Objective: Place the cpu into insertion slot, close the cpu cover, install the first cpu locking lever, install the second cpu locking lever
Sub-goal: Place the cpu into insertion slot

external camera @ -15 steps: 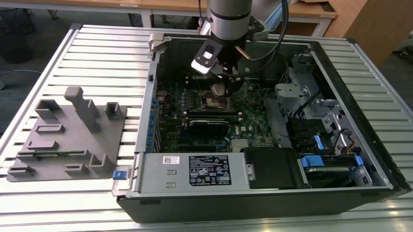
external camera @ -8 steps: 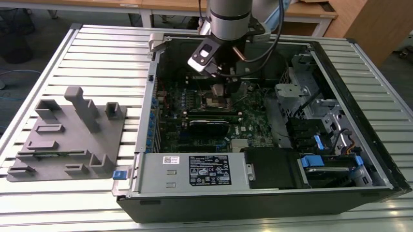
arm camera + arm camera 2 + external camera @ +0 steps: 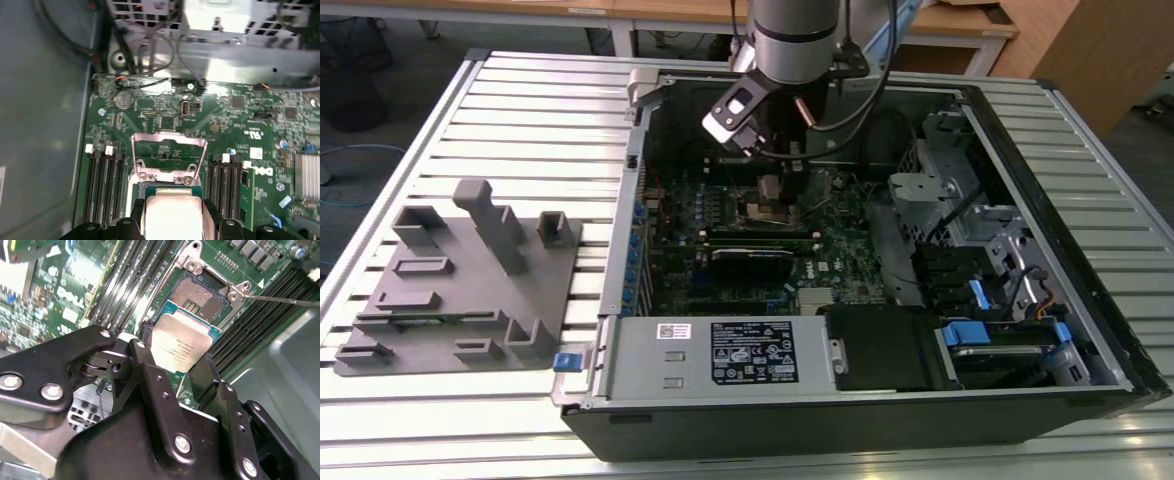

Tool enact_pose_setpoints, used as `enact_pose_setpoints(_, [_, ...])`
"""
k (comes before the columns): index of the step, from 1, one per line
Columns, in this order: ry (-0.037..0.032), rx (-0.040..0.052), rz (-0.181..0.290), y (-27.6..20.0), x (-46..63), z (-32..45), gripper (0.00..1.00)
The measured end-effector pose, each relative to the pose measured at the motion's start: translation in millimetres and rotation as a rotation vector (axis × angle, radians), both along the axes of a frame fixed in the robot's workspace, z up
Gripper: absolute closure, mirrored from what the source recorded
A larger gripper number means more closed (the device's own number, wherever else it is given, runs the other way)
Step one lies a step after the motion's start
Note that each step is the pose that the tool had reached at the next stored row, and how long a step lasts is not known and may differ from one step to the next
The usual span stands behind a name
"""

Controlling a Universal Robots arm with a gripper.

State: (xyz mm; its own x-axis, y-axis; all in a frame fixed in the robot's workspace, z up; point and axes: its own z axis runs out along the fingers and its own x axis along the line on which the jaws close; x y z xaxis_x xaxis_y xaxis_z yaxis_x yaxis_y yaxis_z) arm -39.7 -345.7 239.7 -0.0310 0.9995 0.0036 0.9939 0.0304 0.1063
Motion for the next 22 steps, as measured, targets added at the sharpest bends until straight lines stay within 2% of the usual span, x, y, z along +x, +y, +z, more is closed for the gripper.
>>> enact_pose_setpoints(1, [0.0001,0.0001,-0.014,0.0,0.0,-0.1,0.46])
enact_pose_setpoints(6, [-0.0008,-0.0001,-0.016,0.0,-0.1,-0.1,0.46])
enact_pose_setpoints(11, [-0.0044,0.0003,-0.005,0.1,-3.1,-1.7,0.46])
enact_pose_setpoints(17, [-0.0044,0.0001,0.004,0.0,-5.3,-7.1,0.46])
enact_pose_setpoints(22, [-0.0044,0.0001,0.004,0.0,-5.4,-7.7,0.46])
